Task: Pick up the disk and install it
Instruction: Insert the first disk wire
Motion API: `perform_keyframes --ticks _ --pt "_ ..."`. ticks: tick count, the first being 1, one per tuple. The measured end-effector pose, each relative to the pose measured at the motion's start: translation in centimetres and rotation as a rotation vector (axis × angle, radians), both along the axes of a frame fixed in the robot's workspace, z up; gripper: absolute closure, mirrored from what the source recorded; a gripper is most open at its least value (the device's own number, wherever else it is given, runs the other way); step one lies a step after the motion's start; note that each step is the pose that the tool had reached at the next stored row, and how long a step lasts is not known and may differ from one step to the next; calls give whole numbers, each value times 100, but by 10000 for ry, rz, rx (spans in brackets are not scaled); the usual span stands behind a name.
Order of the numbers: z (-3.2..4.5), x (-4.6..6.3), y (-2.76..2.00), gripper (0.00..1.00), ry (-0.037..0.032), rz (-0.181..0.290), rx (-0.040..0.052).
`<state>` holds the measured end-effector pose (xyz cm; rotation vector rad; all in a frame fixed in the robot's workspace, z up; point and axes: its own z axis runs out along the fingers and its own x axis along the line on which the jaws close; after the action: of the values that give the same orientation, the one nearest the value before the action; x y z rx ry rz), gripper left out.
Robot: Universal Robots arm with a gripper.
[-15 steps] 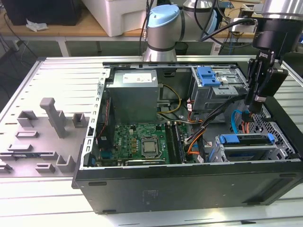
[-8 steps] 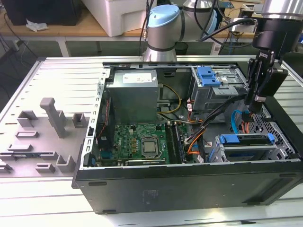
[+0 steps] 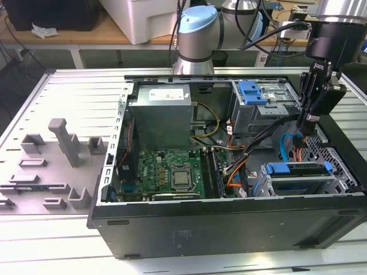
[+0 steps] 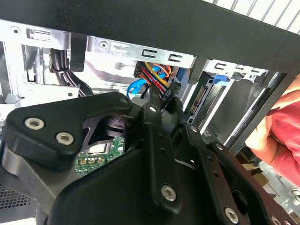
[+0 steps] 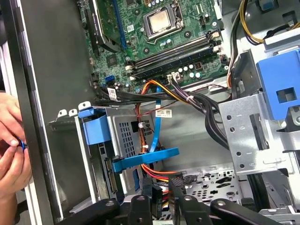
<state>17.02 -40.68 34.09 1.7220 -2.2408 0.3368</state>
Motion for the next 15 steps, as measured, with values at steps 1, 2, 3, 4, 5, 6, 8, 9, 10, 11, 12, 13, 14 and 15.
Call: perform_keyframes --ticks 1,2,3,4,5,6,8,9,10,11,12,13,14,15 --pt "0 0 0 72 2 0 0" --pt "0 1 1 72 3 -1 0" --pt "-1 1 1 72 6 0 -1" --pt "-1 2 1 72 7 0 -1" --pt "-2 2 0 72 10 0 -1" --pt "-2 3 0 72 12 0 -1" --pt "-5 27 1 72 35 0 3" --pt "-4 46 0 72 55 0 0" --pt "-4 65 0 72 74 1 -2" --pt "-4 72 1 72 91 1 -3" --pt "-4 72 1 72 94 1 -6" --pt "-4 72 1 72 94 0 -10" --pt "-4 72 0 72 94 0 -13" --pt "-5 72 0 72 94 -1 -15"
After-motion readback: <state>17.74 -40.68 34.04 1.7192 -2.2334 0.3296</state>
